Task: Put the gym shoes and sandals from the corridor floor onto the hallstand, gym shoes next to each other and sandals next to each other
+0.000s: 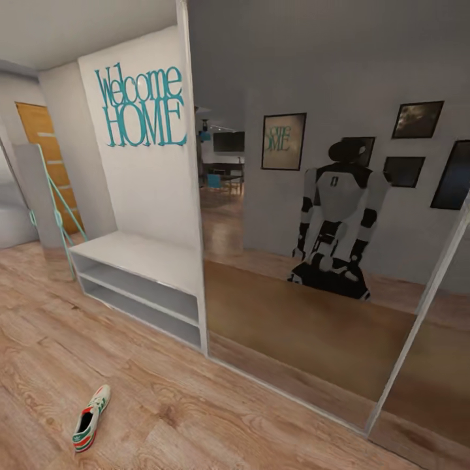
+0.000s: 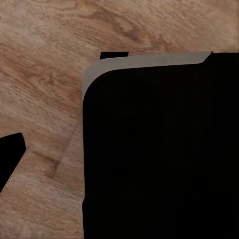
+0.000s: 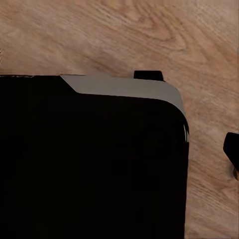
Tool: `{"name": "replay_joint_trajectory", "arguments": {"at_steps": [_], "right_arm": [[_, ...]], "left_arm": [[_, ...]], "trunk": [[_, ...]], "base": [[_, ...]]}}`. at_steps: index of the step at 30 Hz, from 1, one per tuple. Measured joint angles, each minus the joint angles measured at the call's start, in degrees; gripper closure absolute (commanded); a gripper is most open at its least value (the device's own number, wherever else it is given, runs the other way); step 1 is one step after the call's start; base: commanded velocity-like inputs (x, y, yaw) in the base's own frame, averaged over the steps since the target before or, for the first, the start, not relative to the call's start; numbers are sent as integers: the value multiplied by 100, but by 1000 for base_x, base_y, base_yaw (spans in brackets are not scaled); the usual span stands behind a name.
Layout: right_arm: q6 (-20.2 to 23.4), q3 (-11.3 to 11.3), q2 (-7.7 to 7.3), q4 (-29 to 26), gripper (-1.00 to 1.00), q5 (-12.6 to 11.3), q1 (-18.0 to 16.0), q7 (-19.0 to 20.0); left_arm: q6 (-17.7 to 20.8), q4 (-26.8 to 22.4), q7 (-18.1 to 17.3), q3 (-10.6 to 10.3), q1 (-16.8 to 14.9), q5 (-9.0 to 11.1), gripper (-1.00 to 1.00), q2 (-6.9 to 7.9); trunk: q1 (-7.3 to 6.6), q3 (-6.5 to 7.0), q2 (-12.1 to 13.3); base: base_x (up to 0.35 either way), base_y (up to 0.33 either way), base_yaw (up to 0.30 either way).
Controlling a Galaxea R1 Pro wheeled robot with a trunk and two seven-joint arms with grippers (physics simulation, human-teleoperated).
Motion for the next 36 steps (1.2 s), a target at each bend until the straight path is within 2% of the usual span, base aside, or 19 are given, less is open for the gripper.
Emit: {"name": "replay_joint_trajectory", "arguments": {"at_steps": [11,36], "right_arm": [[0,1,0,0,-100,0,0,0],[0,-3,0,0,-100,0,0,0]], "left_arm": [[14,0,18,0,-8,0,-100,3],[-30,0,3,0,-17,0,-100,6]], "trunk": [[-2,0,-1],[-3,-3,-1]], "base": [[-139,209,-265],[-3,8,-266]]}}
